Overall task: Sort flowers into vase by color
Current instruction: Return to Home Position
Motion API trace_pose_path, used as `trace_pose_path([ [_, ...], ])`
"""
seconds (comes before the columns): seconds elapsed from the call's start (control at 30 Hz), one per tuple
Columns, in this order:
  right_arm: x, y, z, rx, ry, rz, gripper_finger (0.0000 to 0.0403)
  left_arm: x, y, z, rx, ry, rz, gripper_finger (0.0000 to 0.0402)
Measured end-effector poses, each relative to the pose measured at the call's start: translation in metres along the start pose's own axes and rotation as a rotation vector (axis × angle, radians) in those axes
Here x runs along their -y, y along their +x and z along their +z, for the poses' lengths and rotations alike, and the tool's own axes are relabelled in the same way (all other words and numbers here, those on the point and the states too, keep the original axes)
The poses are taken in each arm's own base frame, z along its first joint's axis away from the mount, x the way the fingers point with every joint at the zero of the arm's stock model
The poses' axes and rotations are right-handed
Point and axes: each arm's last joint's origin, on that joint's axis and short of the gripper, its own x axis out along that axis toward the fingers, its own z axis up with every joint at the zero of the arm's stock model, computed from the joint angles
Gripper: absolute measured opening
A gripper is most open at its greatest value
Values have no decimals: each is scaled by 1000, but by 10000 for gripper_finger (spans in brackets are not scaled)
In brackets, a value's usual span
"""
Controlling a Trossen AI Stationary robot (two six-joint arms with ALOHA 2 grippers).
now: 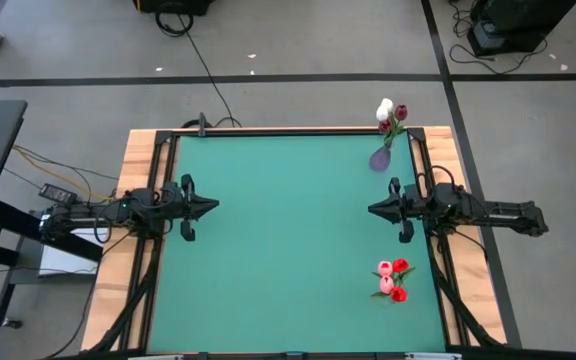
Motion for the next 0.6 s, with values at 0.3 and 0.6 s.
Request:
trace_pose_path([
  [0.3, 0, 0, 1, 7, 8, 2, 38, 0, 0, 0, 0, 5, 1, 29],
  [0.6, 0, 0, 1, 7, 8, 2, 38, 0, 0, 0, 1, 5, 1, 29],
])
